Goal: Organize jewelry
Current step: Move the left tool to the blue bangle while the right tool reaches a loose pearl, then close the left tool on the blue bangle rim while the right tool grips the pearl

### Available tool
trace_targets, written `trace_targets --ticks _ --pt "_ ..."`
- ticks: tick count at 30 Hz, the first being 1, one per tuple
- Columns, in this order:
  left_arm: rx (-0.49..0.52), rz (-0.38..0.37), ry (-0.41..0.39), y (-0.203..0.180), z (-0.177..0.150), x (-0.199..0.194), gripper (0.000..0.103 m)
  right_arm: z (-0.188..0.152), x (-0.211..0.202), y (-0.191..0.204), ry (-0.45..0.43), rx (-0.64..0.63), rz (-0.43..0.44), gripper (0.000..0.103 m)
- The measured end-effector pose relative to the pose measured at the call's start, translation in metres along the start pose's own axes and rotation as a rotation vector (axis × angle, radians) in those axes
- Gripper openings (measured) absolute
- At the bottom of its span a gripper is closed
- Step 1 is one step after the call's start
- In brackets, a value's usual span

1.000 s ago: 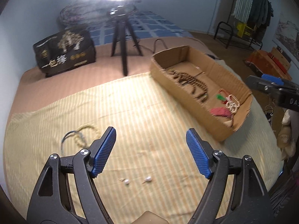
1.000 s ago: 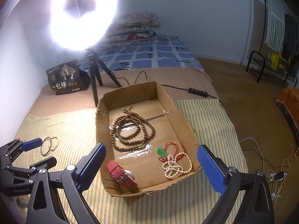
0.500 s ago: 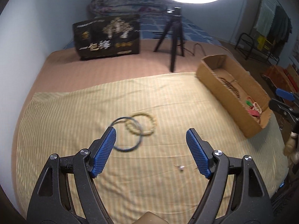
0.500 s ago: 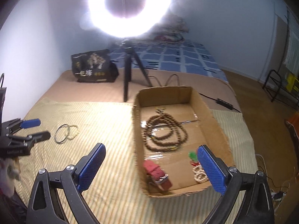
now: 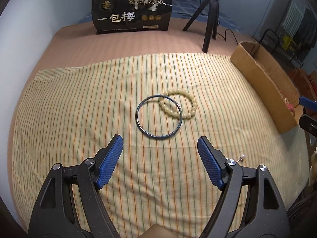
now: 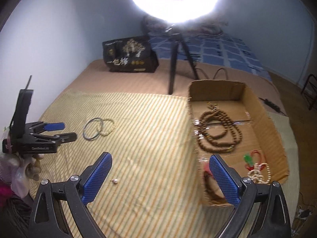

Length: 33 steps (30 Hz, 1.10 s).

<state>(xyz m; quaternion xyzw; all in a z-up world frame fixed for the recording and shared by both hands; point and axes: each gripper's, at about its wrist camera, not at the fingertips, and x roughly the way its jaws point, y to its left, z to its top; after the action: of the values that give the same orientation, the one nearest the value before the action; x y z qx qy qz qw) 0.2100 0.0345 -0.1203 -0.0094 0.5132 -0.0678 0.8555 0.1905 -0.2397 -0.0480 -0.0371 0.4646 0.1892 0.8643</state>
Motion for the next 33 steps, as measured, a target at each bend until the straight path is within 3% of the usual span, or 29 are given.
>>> trace_targets --ticks 8,24,33 --pt "0.067 0.002 0.023 -0.014 0.001 0.017 0.080 -0.014 0.025 0.032 0.070 -0.103 0.067 0.100" --pt "-0.055 -0.044 0.087 0.005 0.025 0.056 0.080 -0.021 0.058 0.068 0.147 -0.216 0.149 0.094" --pt "-0.033 -0.028 0.093 0.003 0.030 0.069 0.080 -0.023 0.070 0.080 0.170 -0.251 0.172 0.090"
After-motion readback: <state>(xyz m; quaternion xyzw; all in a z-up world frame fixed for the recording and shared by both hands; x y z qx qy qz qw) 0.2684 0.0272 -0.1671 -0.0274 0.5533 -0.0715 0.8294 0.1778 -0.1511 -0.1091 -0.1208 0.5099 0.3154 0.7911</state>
